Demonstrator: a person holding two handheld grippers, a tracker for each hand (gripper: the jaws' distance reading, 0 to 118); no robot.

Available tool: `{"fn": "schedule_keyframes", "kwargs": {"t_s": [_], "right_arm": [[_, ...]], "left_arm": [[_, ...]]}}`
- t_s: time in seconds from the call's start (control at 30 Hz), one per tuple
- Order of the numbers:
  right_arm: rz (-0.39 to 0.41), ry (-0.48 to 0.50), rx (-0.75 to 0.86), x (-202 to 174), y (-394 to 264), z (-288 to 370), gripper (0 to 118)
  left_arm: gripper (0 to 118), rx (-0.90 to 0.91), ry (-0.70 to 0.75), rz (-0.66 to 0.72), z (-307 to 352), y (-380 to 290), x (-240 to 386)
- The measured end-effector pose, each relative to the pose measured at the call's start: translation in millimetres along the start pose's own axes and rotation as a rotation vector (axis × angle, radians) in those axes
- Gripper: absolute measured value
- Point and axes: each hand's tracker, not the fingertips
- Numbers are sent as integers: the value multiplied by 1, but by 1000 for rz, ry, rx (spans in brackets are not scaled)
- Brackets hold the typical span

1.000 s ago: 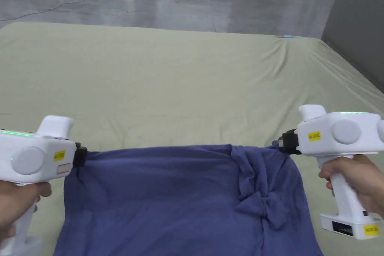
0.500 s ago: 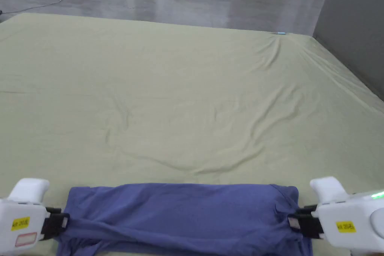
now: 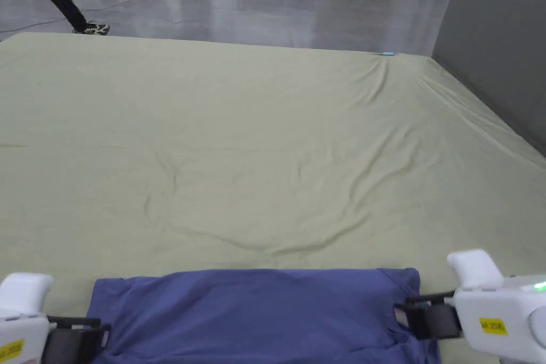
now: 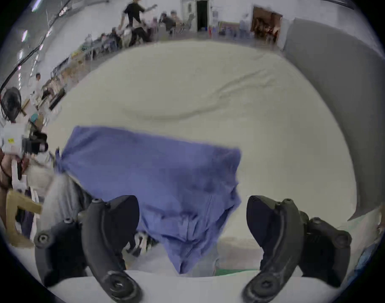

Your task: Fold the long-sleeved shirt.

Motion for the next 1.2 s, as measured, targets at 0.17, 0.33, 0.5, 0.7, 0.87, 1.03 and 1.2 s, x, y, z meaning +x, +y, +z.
{"fn": "schedule_keyframes", "kwargs": {"t_s": [0.17, 0.33, 0.5, 0.7, 0.87, 1.03, 1.2], "right_arm": [[-19, -169, 249, -22, 28, 8, 0], [-6, -175, 218, -36, 35, -13, 0], [-43, -79, 202, -38, 36, -13, 0], [-39, -32, 164, -40, 32, -17, 0], [-31, -21, 141, -50, 29, -27, 0], [-33, -14, 121, -55, 31, -34, 0], [-37, -15, 112, -59, 33, -33, 0]], "left_arm": [[0, 206, 46, 2, 22, 28, 24], [0, 207, 17, 0, 15, 45, 36], [2, 199, -169, 190, 8, 48, 1], [116, -30, -459, 473, -46, 14, -67], [115, -197, -603, 639, -105, -19, -82], [107, -99, -909, 691, -129, -22, -56], [16, -133, -868, 653, -163, -16, -21]]}}
